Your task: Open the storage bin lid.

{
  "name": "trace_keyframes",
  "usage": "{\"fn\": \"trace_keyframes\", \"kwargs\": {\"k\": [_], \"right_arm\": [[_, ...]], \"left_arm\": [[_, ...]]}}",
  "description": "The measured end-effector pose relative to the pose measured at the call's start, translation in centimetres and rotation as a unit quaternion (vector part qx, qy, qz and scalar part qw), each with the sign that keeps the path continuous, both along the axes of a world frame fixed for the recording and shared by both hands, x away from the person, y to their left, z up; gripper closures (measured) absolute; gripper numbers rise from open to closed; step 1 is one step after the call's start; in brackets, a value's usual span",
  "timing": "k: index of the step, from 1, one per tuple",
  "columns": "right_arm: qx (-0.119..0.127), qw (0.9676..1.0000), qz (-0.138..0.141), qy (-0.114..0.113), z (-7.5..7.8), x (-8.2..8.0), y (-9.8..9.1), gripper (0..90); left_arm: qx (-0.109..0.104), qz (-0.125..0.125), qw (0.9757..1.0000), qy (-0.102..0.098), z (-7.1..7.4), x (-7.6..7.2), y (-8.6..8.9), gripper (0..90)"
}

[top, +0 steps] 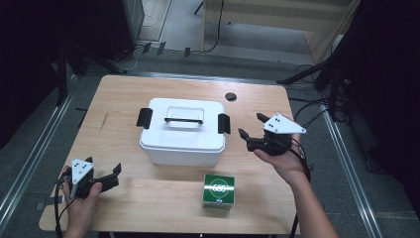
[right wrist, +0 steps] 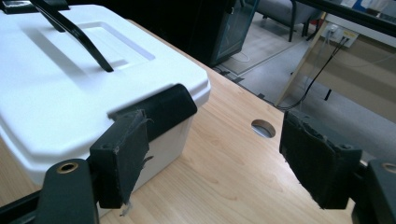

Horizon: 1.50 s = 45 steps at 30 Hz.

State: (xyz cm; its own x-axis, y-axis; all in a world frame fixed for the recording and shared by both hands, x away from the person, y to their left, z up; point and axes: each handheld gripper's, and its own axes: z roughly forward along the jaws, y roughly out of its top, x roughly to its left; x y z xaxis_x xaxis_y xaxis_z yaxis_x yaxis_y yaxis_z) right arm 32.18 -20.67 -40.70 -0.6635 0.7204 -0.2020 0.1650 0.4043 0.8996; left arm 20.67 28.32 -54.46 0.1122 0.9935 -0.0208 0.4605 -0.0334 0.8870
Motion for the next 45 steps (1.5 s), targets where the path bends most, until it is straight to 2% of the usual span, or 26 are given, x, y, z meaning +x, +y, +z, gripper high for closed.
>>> {"fn": "trace_keyframes", "kwargs": {"k": [3,8,9,10,11,12,13,15,16,19,21,23,24,25,28,31,36,37,38,39,40,42,45], "right_arm": [[-0.013,0.9997,0.015,0.012,0.8,0.6,0.7,24.3],[-0.051,0.9972,0.047,0.03,2.1,1.5,2.2,27.6],[-0.059,0.9961,0.057,0.032,2.4,1.7,2.6,28.3],[-0.08,0.9929,0.08,0.036,3.0,2.1,3.4,30.0],[-0.08,0.9929,0.08,0.036,3.0,2.1,3.4,30.0],[-0.086,0.9914,0.088,0.043,3.2,2.3,3.7,31.6],[-0.097,0.9872,0.111,0.061,3.7,2.7,4.5,33.0],[-0.108,0.9841,0.123,0.068,3.9,2.9,5.0,35.5],[-0.108,0.9841,0.123,0.068,3.9,2.9,5.0,35.5],[-0.122,0.9794,0.141,0.077,4.4,3.5,6.1,39.8],[-0.126,0.9785,0.144,0.077,4.6,3.6,6.4,40.0],[-0.135,0.9743,0.16,0.083,5.2,3.9,7.2,42.2],[-0.135,0.9743,0.16,0.083,5.2,3.9,7.2,42.2],[-0.138,0.9728,0.166,0.084,5.3,4.0,7.4,43.2],[-0.156,0.9654,0.189,0.09,5.9,4.4,8.4,48.3],[-0.17,0.9565,0.215,0.1,6.5,4.6,9.2,53.0],[-0.205,0.9442,0.235,0.104,6.9,5.0,10.7,53.5],[-0.211,0.9427,0.236,0.104,6.9,5.0,10.9,53.6],[-0.221,0.9389,0.242,0.106,6.9,5.2,11.4,53.8],[-0.221,0.9389,0.242,0.106,6.9,5.2,11.4,53.8],[-0.224,0.9375,0.244,0.107,6.9,5.2,11.6,53.9],[-0.231,0.9334,0.252,0.108,7.0,5.4,12.1,54.2],[-0.253,0.9247,0.262,0.111,6.9,5.7,13.0,53.8]], "left_arm": [[0.0,0.0,1.0,0.001,0.0,0.0,-0.1,4.1],[-0.001,0.002,1.0,0.003,0.0,0.1,-0.1,4.1],[-0.001,0.005,1.0,0.003,-0.1,0.1,-0.1,4.1],[0.0,0.005,1.0,0.003,-0.1,0.2,-0.1,4.1],[0.0,0.006,1.0,0.004,-0.1,0.2,-0.1,4.1],[0.001,0.009,0.9999,0.005,-0.1,0.2,0.0,4.1],[-0.002,0.011,0.9999,0.005,-0.1,0.3,0.0,4.1],[-0.003,0.012,0.9999,0.006,-0.1,0.3,0.0,4.1],[-0.004,0.012,0.9999,0.006,-0.1,0.2,0.0,4.1],[-0.002,0.01,0.9999,0.005,-0.1,0.3,0.0,4.1],[-0.001,0.009,0.9999,0.006,-0.1,0.3,0.0,4.1],[-0.003,0.009,0.9999,0.006,-0.1,0.3,0.0,4.1],[-0.003,0.01,0.9999,0.006,-0.1,0.3,0.0,4.1],[-0.003,0.009,0.9999,0.006,-0.1,0.3,0.0,4.1],[-0.003,0.009,0.9999,0.008,-0.1,0.3,0.0,4.1],[-0.001,0.008,0.9999,0.007,-0.1,0.3,-0.1,4.1],[-0.002,0.007,1.0,0.007,-0.1,0.3,0.0,4.1],[-0.002,0.006,1.0,0.007,-0.1,0.3,0.0,4.1],[-0.003,0.006,1.0,0.007,-0.1,0.3,0.0,4.1],[-0.003,0.006,1.0,0.007,-0.1,0.3,0.0,4.1],[-0.002,0.005,1.0,0.007,-0.1,0.3,0.0,4.1],[-0.003,0.005,1.0,0.007,-0.1,0.3,0.0,4.1],[-0.004,0.005,1.0,0.007,-0.1,0.3,0.0,4.1]]}}
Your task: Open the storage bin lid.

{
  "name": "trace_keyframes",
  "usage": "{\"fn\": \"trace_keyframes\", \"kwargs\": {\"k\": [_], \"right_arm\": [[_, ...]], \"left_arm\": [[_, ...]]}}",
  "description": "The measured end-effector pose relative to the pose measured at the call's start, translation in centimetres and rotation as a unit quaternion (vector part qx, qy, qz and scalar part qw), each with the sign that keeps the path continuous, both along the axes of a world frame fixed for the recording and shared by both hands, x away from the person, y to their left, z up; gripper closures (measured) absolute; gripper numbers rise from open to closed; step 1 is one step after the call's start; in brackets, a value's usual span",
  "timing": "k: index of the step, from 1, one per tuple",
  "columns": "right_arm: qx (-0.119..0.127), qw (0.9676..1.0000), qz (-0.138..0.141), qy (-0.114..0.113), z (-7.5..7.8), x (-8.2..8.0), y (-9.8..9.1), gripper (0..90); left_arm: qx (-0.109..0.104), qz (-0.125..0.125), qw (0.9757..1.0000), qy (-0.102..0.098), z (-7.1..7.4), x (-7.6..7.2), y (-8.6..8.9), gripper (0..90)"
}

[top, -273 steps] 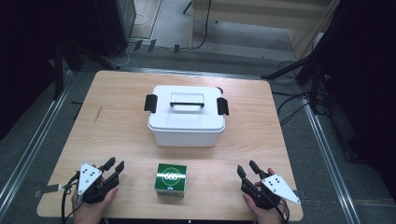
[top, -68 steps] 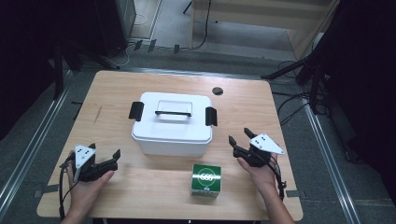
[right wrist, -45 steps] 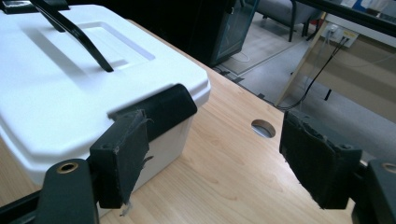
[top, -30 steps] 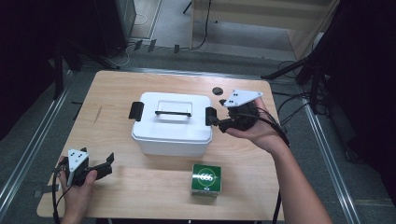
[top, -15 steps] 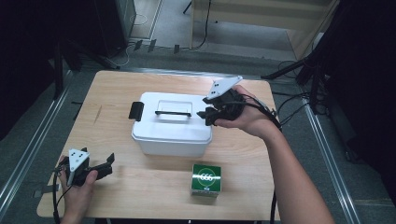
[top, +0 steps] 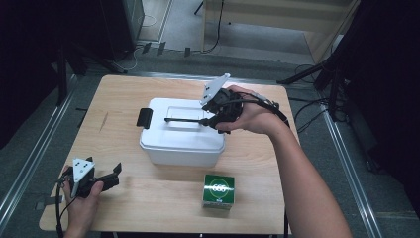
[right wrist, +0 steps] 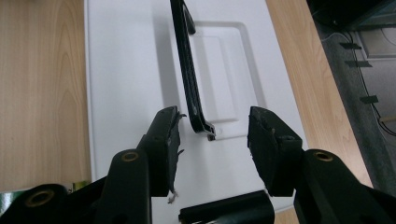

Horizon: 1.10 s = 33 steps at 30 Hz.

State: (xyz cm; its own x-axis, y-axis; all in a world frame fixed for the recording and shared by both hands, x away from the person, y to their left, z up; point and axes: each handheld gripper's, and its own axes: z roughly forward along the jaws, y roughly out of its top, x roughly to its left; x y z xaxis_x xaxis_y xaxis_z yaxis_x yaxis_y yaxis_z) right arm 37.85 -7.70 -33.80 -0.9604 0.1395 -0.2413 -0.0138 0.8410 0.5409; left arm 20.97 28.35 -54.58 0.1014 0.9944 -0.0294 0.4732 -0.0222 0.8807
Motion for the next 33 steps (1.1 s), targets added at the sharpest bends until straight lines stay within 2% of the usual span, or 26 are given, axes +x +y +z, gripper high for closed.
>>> {"fn": "trace_keyframes", "kwargs": {"k": [5,8,11,13,17,20,25,33], "right_arm": [[-0.046,0.9988,0.016,-0.003,-0.2,0.3,1.8,59.6],[-0.051,0.9986,0.014,0.0,-0.1,0.6,2.3,61.2],[-0.056,0.9982,0.017,0.014,0.0,1.0,2.9,61.4],[-0.068,0.9976,0.011,0.009,0.1,1.1,3.2,58.9],[-0.088,0.9958,0.014,0.023,0.5,1.3,3.7,61.2],[-0.1,0.9949,0.013,0.008,0.4,1.2,4.0,64.3],[-0.112,0.9933,0.028,0.006,0.2,0.9,4.5,68.1],[-0.134,0.9903,0.036,-0.006,-0.1,0.7,5.5,73.2]], "left_arm": [[-0.001,0.0,1.0,0.001,0.0,0.0,0.0,4.1],[-0.002,-0.001,1.0,0.0,0.0,0.0,0.1,4.1],[-0.003,0.0,1.0,0.0,0.0,0.0,0.1,4.1],[-0.003,-0.001,1.0,0.0,0.0,0.0,0.1,4.2],[-0.004,-0.001,1.0,0.0,0.0,0.0,0.1,4.1],[-0.004,-0.001,1.0,0.0,0.0,0.0,0.1,4.2],[-0.004,-0.002,1.0,0.0,0.0,0.0,0.0,4.2],[-0.004,-0.002,1.0,0.001,0.0,0.0,0.1,4.2]]}}
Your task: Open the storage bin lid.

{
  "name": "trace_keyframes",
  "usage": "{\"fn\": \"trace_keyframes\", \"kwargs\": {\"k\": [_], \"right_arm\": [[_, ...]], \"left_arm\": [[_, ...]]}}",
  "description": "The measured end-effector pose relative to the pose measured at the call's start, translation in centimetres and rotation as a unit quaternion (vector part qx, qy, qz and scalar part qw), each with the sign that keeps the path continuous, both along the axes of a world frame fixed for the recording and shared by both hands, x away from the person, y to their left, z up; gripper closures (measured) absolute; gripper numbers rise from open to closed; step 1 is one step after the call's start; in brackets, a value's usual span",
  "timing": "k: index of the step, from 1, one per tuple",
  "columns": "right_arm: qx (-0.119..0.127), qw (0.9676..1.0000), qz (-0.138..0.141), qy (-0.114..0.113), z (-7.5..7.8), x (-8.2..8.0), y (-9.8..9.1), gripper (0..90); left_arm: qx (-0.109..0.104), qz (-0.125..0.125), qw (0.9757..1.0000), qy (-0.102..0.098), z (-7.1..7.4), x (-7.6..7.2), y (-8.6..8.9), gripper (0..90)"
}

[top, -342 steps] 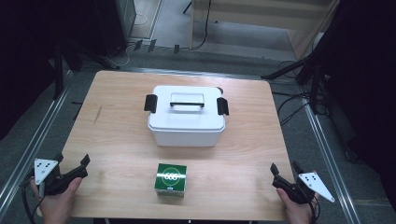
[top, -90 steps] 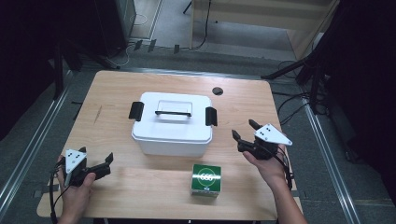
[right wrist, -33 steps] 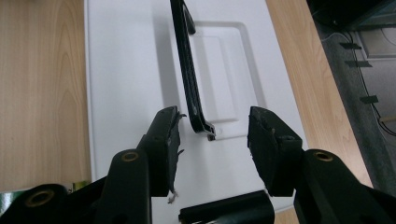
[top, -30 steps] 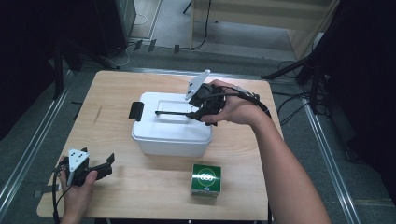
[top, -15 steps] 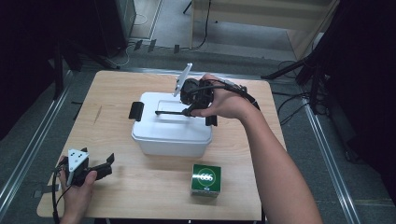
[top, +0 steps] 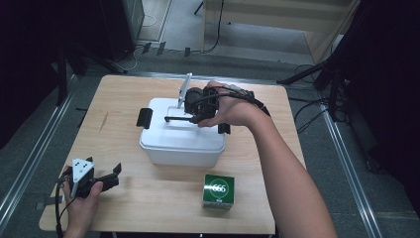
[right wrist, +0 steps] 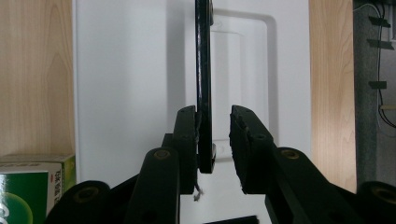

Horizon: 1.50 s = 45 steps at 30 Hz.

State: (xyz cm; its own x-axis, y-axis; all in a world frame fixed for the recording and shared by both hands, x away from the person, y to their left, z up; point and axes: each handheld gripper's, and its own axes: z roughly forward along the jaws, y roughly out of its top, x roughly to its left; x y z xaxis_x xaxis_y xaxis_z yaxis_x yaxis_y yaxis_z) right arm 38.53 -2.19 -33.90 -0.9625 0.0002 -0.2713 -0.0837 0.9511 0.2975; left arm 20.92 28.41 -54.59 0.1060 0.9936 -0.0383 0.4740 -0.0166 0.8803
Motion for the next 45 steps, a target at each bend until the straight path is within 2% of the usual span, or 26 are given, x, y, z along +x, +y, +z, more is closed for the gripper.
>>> {"fn": "trace_keyframes", "kwargs": {"k": [8,10,11,12,18,20,29,30,35,41,44,45], "right_arm": [[-0.009,0.9999,0.003,-0.01,-0.3,0.0,1.0,77.8],[-0.015,0.9998,-0.005,-0.01,-0.4,-0.1,1.4,78.8],[-0.013,0.9998,0.007,-0.012,-0.4,0.0,1.5,78.8],[-0.016,0.9998,0.0,-0.009,-0.4,-0.1,1.6,79.0],[-0.024,0.9996,0.005,-0.011,-0.6,0.2,2.3,79.9],[-0.029,0.9995,-0.002,-0.011,-0.7,0.1,2.4,80.3],[-0.026,0.9997,-0.003,0.0,-0.6,0.3,2.5,85.3],[-0.025,0.9996,-0.011,0.002,-0.6,0.3,2.5,85.4],[-0.016,0.9998,-0.005,0.008,-0.3,0.5,2.3,85.6],[-0.014,0.9999,-0.003,0.0,0.5,0.4,2.0,85.7],[-0.01,0.9999,0.01,-0.007,1.1,0.4,1.7,85.8],[-0.012,0.9999,0.005,-0.008,1.3,0.3,1.6,85.8]], "left_arm": [[0.0,-0.002,1.0,0.001,0.0,0.0,0.0,4.2],[0.0,-0.001,1.0,0.0,0.0,0.0,0.0,4.2],[0.0,-0.002,1.0,0.0,0.0,0.0,0.0,4.2],[0.0,-0.002,1.0,0.0,0.0,0.0,0.0,4.2],[-0.001,-0.003,1.0,0.001,0.0,0.0,0.0,4.2],[-0.001,-0.003,1.0,0.001,0.0,0.0,0.0,4.2],[-0.001,-0.002,1.0,0.001,0.0,0.0,0.0,4.2],[-0.001,-0.002,1.0,0.001,0.0,0.0,0.0,4.2],[0.0,-0.002,1.0,0.001,0.0,0.0,0.0,4.2],[-0.001,-0.002,1.0,0.0,0.0,0.0,0.0,4.2],[0.0,-0.002,1.0,0.0,0.0,0.0,0.0,4.2],[-0.001,-0.002,1.0,0.0,0.0,0.0,0.0,4.2]]}}
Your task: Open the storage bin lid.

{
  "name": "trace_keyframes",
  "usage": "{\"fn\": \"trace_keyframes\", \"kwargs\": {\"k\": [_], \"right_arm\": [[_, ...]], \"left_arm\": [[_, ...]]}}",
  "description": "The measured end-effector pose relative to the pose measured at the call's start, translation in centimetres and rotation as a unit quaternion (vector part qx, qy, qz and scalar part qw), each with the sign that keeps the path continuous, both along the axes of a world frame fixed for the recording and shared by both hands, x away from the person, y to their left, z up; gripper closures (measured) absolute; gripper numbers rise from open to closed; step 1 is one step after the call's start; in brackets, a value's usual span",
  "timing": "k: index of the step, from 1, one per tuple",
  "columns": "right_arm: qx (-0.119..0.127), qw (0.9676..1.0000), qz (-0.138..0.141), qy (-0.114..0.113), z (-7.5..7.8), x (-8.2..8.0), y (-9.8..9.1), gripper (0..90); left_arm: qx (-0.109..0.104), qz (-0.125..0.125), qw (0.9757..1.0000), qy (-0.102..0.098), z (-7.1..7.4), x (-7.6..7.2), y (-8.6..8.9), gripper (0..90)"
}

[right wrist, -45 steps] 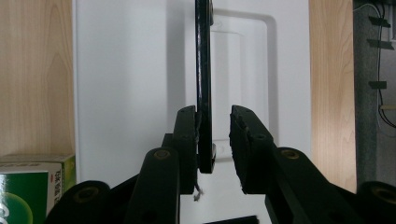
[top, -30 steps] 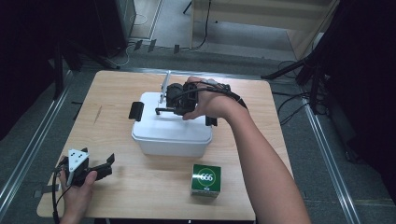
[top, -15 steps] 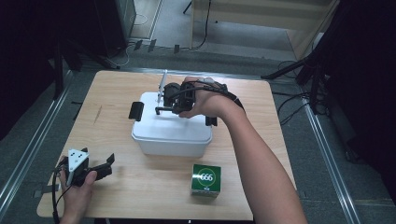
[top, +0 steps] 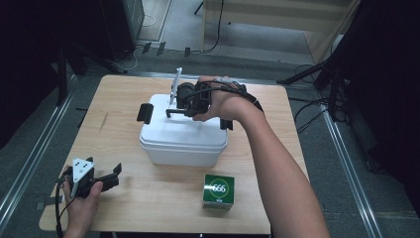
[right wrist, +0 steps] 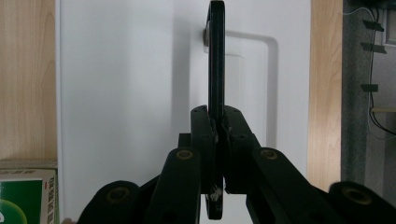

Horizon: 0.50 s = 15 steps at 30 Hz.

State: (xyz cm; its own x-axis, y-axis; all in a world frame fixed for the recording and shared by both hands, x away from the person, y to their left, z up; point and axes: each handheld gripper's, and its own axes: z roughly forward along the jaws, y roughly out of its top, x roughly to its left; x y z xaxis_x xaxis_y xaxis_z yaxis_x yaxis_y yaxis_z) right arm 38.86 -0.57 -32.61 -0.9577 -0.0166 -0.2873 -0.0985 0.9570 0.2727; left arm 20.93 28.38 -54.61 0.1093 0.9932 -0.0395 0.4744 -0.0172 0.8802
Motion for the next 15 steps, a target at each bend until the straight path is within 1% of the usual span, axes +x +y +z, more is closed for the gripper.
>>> {"fn": "trace_keyframes", "kwargs": {"k": [2,3,5,8,10,12,15], "right_arm": [[0.003,1.0,0.002,-0.002,0.4,-0.1,-0.3,85.8],[0.004,1.0,-0.003,-0.003,0.6,-0.1,-0.4,85.8],[0.007,0.9999,0.004,-0.007,1.1,-0.1,-0.7,85.8],[0.005,1.0,-0.002,-0.008,1.5,-0.3,-1.2,85.8],[0.004,0.9999,0.0,-0.014,2.0,-0.4,-1.8,85.8],[0.005,0.9999,0.002,-0.015,2.1,-0.4,-2.0,85.8],[0.005,0.9998,-0.003,-0.02,2.4,-0.4,-2.9,85.8]], "left_arm": [[0.0,0.0,1.0,0.0,0.0,0.0,0.0,4.2],[0.001,0.0,1.0,0.0,0.0,0.0,0.0,4.2],[0.002,-0.001,1.0,0.001,0.0,0.0,0.0,4.2],[0.001,-0.001,1.0,0.003,0.0,0.0,0.0,4.2],[0.003,0.0,1.0,0.002,0.0,0.0,0.0,4.2],[0.004,-0.001,1.0,0.003,0.0,0.0,0.0,4.2],[0.004,-0.001,1.0,0.003,0.0,0.0,0.0,4.2]]}}
